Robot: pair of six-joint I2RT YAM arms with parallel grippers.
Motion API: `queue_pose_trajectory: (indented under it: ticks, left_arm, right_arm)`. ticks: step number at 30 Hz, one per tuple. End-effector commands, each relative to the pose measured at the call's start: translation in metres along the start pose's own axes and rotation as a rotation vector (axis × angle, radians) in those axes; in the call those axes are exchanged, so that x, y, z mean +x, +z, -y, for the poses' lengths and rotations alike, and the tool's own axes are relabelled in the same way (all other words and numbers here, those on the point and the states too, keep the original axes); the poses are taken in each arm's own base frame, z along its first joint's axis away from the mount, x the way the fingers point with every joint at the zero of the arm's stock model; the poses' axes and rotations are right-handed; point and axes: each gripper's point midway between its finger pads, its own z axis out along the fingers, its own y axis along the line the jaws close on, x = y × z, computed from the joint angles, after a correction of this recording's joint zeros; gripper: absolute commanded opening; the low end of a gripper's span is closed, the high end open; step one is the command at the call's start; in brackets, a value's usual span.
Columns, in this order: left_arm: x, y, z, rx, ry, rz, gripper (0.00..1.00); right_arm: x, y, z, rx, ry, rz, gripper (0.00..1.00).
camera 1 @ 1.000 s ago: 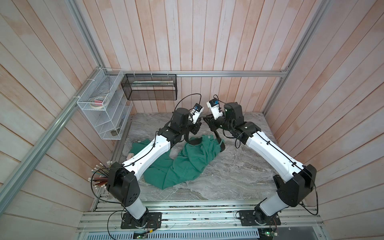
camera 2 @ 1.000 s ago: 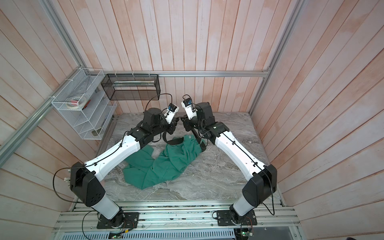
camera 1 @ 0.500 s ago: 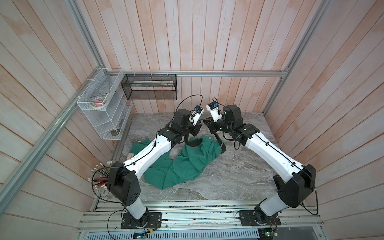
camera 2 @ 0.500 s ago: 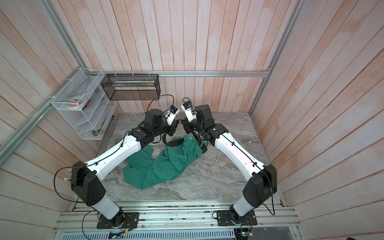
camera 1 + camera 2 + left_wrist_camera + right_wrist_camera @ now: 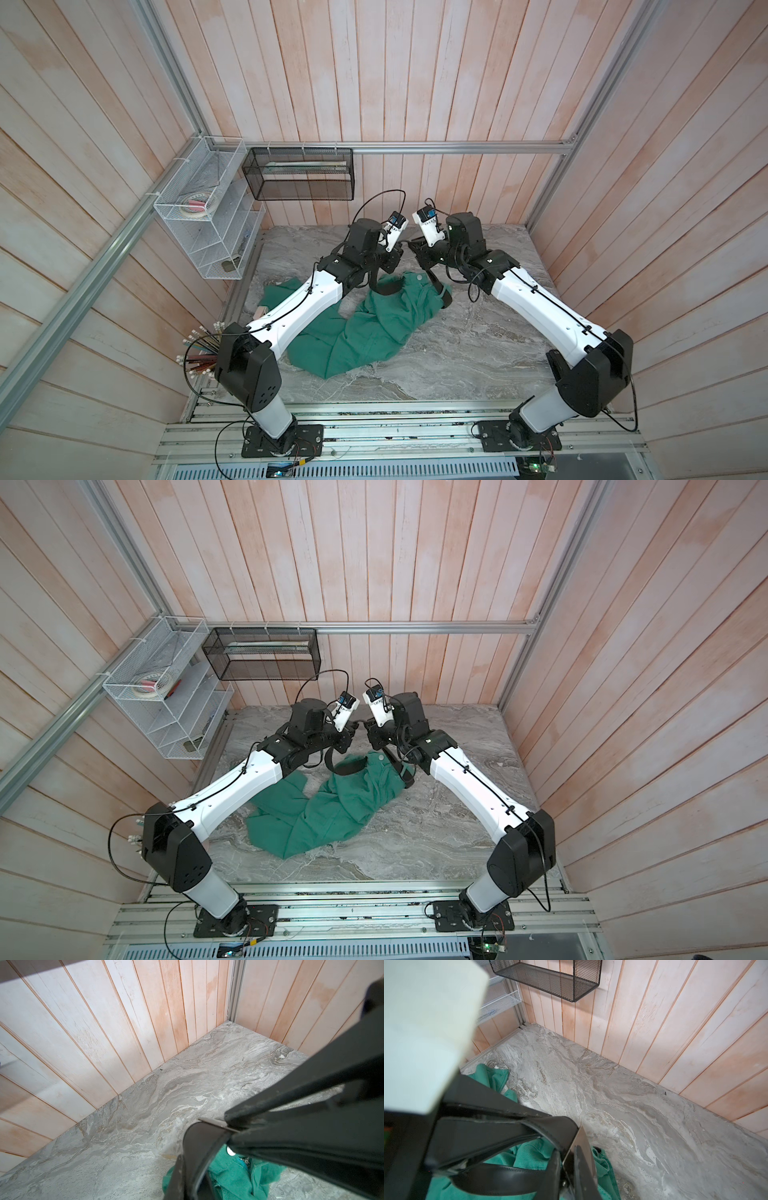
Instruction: Remove the belt from the trousers
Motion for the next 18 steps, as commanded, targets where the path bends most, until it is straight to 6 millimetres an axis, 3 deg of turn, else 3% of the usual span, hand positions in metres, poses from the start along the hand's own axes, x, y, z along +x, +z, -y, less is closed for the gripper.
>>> queue_pose_trajectory:
  ticks: [1,7,10,18]
  left_arm:
    - [-0.056,-0.016,0.005,0.026,-0.013,0.172,0.0]
    - [-0.068,-0.021,0.003,0.02,-0.038,0.209,0.0]
    - [-0.078,-0.026,0.001,0.02,-0.061,0.242,0.0]
    - [-0.103,-0.041,-0.01,0.058,-0.145,0.34,0.0]
  right_arm:
    - [0.025,0.001,0.002,0.004,0.023,-0.076,0.08]
    - [0.041,0.0,0.002,-0.002,0.039,-0.093,0.07]
    - [0.052,0.001,0.003,-0.004,0.054,-0.103,0.12]
    - [0.095,0.0,0.02,0.023,0.115,-0.15,0.13]
